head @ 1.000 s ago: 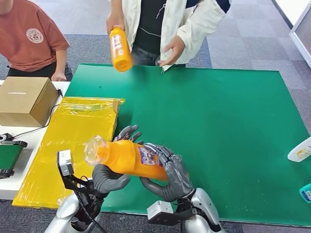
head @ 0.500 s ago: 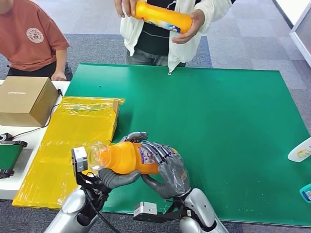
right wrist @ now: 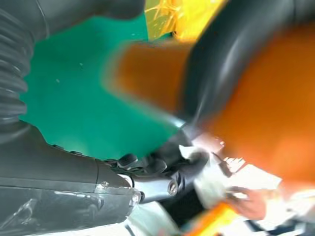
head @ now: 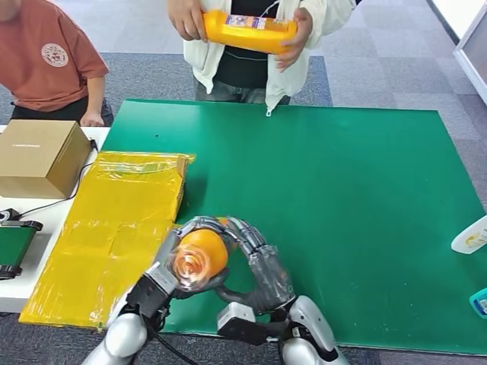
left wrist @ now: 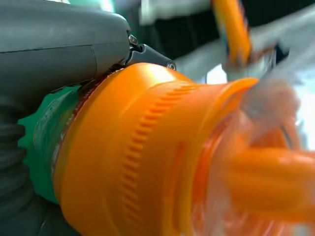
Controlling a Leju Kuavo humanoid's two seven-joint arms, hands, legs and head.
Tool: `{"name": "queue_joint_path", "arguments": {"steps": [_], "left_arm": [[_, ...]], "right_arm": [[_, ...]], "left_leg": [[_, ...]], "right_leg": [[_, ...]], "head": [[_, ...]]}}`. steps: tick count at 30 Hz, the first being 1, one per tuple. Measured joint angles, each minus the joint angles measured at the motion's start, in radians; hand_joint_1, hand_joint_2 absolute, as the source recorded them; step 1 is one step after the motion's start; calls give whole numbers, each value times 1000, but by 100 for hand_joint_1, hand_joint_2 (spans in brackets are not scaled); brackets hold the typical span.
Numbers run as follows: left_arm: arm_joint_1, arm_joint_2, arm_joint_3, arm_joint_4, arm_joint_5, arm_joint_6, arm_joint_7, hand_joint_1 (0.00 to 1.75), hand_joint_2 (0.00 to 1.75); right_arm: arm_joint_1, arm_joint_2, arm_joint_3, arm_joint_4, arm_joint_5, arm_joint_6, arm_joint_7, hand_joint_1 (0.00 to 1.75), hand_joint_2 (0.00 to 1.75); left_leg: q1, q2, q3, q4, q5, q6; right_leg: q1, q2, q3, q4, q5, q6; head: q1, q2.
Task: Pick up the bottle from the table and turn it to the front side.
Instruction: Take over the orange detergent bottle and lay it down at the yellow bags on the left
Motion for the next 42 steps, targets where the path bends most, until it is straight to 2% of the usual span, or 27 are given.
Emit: {"name": "queue_joint_path", "arguments": {"steps": [2, 5, 8, 10, 13, 16, 24, 31, 32, 33, 35, 36, 37, 42], "left_arm": [[25, 0, 6, -27, -182, 149, 19, 175, 175], [55, 0, 17, -52, -427, 307, 76, 175, 175], [80, 0, 38, -58, -674, 413, 171, 175, 175], [92, 0, 60, -58, -826, 447, 246, 175, 175], [98, 0, 98, -42, -1011, 456, 351, 175, 175], [93, 0, 139, 8, -1090, 451, 414, 175, 175], [39, 3, 257, 213, -1096, 430, 423, 175, 175], [10, 13, 350, 318, -1142, 400, 429, 175, 175], [8, 15, 361, 326, -1145, 399, 429, 163, 175], [7, 16, 370, 333, -1148, 398, 429, 120, 175], [5, 18, 383, 343, -1153, 397, 430, 32, 87], [5, 18, 387, 346, -1155, 397, 430, 0, 44], [5, 18, 391, 349, -1156, 396, 430, 0, 0], [6, 17, 405, 353, -1159, 384, 429, 0, 0]], "right_arm": [[21, 0, -44, -23, -72, 28, -12, 0, 175], [48, 0, -111, -62, -110, 47, -25, 0, 175], [71, 1, -173, -107, -110, 52, -28, 0, 175], [81, 3, -208, -137, -106, 57, -27, 0, 175], [87, 5, -245, -176, -101, 70, -24, 0, 175], [88, 7, -266, -207, -95, 84, -23, 0, 175], [87, 11, -280, -262, -90, 111, -23, 0, 175], [87, 11, -281, -289, -88, 118, -27, 0, 175], [88, 11, -281, -292, -88, 119, -28, 0, 175], [88, 11, -281, -295, -87, 119, -28, 0, 175], [89, 11, -281, -301, -86, 120, -30, 0, 175], [91, 11, -282, -305, -85, 119, -31, 0, 175], [93, 11, -282, -308, -84, 119, -32, 0, 175], [106, 11, -282, -333, -73, 116, -52, 0, 175]], "left_leg": [[0, 0, -1, 0, 0, 0], [0, 0, -1, 0, 0, 0], [0, 0, -1, 0, 0, 0], [0, 0, -1, 0, 0, 0], [0, 0, -1, 0, 0, 0], [0, 0, -1, 0, 0, 0], [0, 0, -1, 0, 1, 0], [0, 0, -1, 0, 1, 0], [0, 0, -1, 0, 1, 0], [0, 0, -1, 0, 1, 0], [0, 0, -1, 0, 1, 0], [0, 0, -1, 0, 1, 0], [0, 0, -1, 0, 1, 0], [0, 0, -1, 0, 1, 0]], "right_leg": [[0, 0, -1, 0, 0, 0], [0, 0, -1, 0, 0, 0], [0, 0, -1, 0, 0, 0], [0, 0, -1, 0, 0, 0], [0, 0, -1, 0, 0, 0], [0, 0, -1, 0, 0, 0], [0, 0, -1, 0, 0, 0], [0, 0, -1, 0, 0, 0], [0, 0, -1, 0, 0, 0], [0, 0, -1, 0, 0, 0], [0, 0, -1, 0, 0, 0], [0, 0, -1, 0, 0, 0], [0, 0, -1, 0, 0, 0], [0, 0, -1, 0, 0, 0]], "head": [[0, 0], [0, 0], [0, 0], [0, 0], [0, 0], [0, 0], [0, 0], [0, 0], [0, 0], [0, 0], [0, 0], [0, 0], [0, 0], [0, 0]]}}
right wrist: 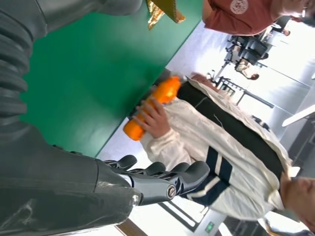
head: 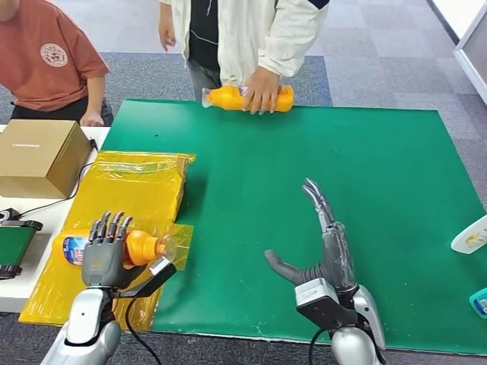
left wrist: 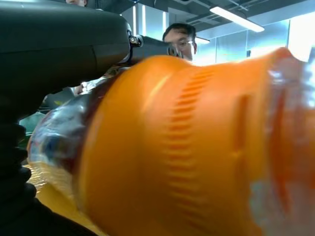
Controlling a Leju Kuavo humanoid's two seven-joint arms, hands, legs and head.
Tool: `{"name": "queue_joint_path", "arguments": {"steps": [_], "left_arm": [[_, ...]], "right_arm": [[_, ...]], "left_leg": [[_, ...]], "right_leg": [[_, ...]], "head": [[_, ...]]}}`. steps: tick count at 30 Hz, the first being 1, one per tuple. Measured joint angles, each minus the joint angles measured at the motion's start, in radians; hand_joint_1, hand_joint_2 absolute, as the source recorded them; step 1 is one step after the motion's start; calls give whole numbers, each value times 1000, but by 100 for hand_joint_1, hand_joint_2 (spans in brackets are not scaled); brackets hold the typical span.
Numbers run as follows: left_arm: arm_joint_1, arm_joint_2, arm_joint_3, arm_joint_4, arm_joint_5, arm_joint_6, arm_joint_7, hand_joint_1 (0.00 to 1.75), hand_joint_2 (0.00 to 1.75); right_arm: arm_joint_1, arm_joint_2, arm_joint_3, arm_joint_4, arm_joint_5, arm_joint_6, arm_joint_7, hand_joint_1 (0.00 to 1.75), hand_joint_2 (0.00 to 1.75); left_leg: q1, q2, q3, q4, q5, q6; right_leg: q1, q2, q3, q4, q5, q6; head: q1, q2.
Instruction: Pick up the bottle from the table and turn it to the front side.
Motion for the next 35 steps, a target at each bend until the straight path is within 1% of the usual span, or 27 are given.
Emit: {"name": "queue_joint_path", "arguments": {"steps": [6, 18, 21, 24, 26, 28, 30, 33, 34, 35], "left_arm": [[8, -7, 0, -1, -8, -7, -3, 0, 0], [42, -15, -12, -45, -4, -3, -6, 0, 0], [52, -15, -12, -66, 33, -2, -17, 0, 0], [65, -16, -12, -97, 118, -9, -50, 0, 0], [79, -22, -12, -133, 236, -28, -94, 0, 0], [100, -33, -12, -187, 423, -72, -161, 0, 0], [129, -46, -12, -259, 675, -151, -244, 0, 0], [182, -60, -12, -377, 1065, -311, -359, 0, 0], [201, -63, -11, -415, 1189, -376, -392, 0, 44], [211, -64, -11, -433, 1248, -407, -406, 0, 58]], "right_arm": [[13, 0, 7, -58, 20, -5, -31, 0, 175], [29, -1, 25, -85, 35, -14, -32, 0, 175], [31, -1, 25, -90, 39, -23, -32, 0, 175], [36, -1, 24, -96, 47, -31, -28, 0, 175], [43, -1, 24, -102, 52, -34, -24, 0, 175], [55, -1, 22, -109, 33, -22, -19, 0, 175], [73, -1, 14, -119, -35, 21, -18, 0, 175], [104, -3, -9, -131, -171, 100, -36, 0, 175], [112, -4, -18, -132, -211, 124, -45, 0, 175], [115, -4, -23, -133, -229, 135, -49, 0, 175]], "left_leg": [[0, 0, 0, 0, 0, 0], [0, 0, 0, 0, 0, 0], [0, 0, 0, 0, 0, 0], [0, 0, 0, 0, 0, 0], [0, 0, 0, 0, 0, 0], [0, 0, 0, 0, 0, 0], [0, 0, 0, 0, 0, 0], [0, 0, 0, 0, -1, 0], [0, 0, 0, 0, -1, 0], [0, 0, 0, 0, -1, 0]], "right_leg": [[0, 0, 0, 0, 0, 0], [0, 0, 0, 0, 0, 0], [0, 0, 0, 0, 0, 0], [0, 0, 0, 0, 0, 0], [0, 0, 0, 0, 0, 0], [0, 0, 0, 0, 0, 0], [0, 0, 0, 0, 0, 0], [0, 0, 0, 0, 0, 0], [0, 0, 0, 0, 0, 0], [0, 0, 0, 0, 0, 0]], "head": [[0, 0], [0, 0], [0, 0], [0, 0], [0, 0], [0, 0], [0, 0], [0, 0], [0, 0], [0, 0]]}}
